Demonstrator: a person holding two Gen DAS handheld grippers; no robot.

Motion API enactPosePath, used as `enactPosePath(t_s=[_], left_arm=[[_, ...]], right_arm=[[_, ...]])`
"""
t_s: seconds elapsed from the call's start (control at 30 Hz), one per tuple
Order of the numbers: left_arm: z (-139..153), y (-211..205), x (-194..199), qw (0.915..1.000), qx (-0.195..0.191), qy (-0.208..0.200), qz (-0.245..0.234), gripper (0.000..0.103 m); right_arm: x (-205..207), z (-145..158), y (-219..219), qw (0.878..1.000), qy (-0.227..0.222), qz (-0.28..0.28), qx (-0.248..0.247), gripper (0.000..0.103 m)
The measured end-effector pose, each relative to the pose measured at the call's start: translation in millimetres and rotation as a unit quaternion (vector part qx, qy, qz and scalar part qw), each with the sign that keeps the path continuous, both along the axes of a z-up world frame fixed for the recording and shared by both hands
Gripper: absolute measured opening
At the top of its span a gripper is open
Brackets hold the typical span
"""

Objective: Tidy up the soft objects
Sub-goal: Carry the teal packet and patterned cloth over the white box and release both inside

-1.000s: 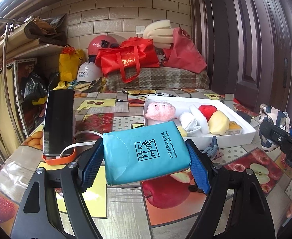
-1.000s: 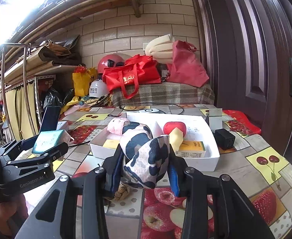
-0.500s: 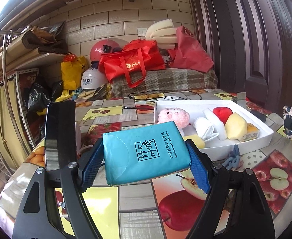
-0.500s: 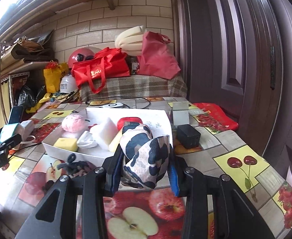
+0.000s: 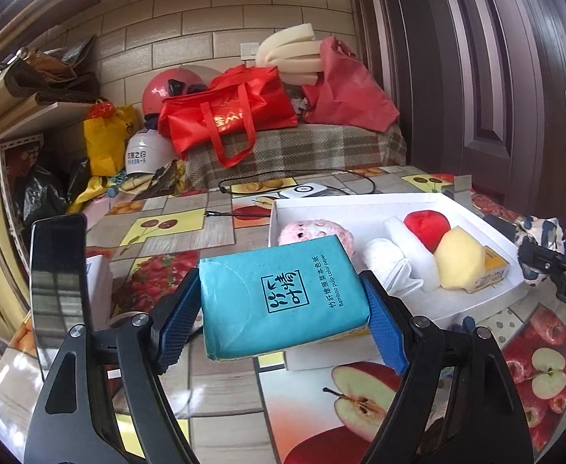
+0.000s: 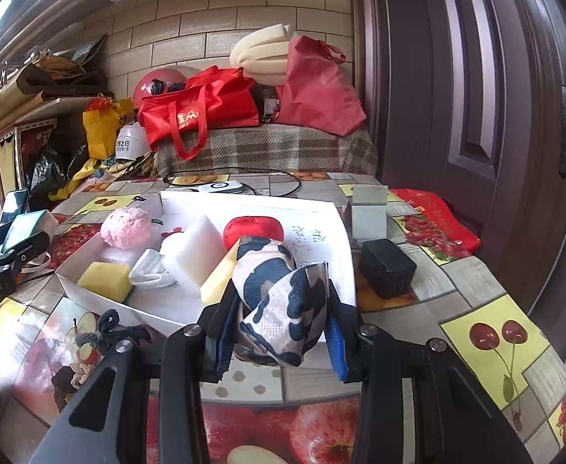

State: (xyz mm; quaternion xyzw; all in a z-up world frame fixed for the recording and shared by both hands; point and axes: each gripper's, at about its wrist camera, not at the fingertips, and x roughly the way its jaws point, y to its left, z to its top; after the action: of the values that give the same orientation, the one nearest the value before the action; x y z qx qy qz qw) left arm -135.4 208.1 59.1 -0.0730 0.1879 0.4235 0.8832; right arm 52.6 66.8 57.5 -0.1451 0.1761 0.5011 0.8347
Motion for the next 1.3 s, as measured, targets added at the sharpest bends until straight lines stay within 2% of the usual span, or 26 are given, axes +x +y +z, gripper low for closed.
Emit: enactPosePath(t_s=[0.5, 0.67, 0.8, 1.03, 1.2, 1.23, 1.27, 1.3], left_arm=[[-4.6, 34.5, 75.5, 0.9975, -0.008, 0.062, -0.034, 0.081], [-8.7, 46.7, 96.6, 0.9953, -0.015, 0.081, -0.05, 0.081], [-10.8, 54.0, 114.1, 0.994, -0.009, 0.099, -0.046, 0.081], [-8.1, 69.8, 119.8, 0.9969, -0.029, 0.068, -0.026, 0.081], [-4.7, 72.3, 109.5, 0.9986, -0.029, 0.043, -0.012, 0.081], [-4.0, 72.9, 106.3, 0.9989, -0.029, 0.036, -0.007, 0.083], [-3.4, 72.7, 103.3, 0.9991, -0.029, 0.03, 0.0, 0.09], [-2.5, 71.9, 99.6, 0.9994, -0.026, 0.023, 0.009, 0.101]], right_arm=[[2.4, -11.1, 72.9, 0.997, 0.01, 0.043, -0.068, 0.04], [12.9, -12.5, 90.6, 0.996, -0.004, 0.024, -0.08, 0.04], [24.8, -10.6, 98.0, 0.997, -0.014, -0.014, -0.075, 0.04], [42.5, -7.3, 100.9, 0.998, 0.011, -0.043, -0.054, 0.04], [38.4, -6.0, 103.0, 0.997, -0.005, -0.046, -0.055, 0.042], [38.5, -5.6, 103.1, 0.997, -0.006, -0.049, -0.055, 0.045], [39.4, -5.2, 102.3, 0.997, -0.007, -0.054, -0.053, 0.056], [40.4, -4.8, 101.2, 0.997, -0.008, -0.06, -0.05, 0.077]])
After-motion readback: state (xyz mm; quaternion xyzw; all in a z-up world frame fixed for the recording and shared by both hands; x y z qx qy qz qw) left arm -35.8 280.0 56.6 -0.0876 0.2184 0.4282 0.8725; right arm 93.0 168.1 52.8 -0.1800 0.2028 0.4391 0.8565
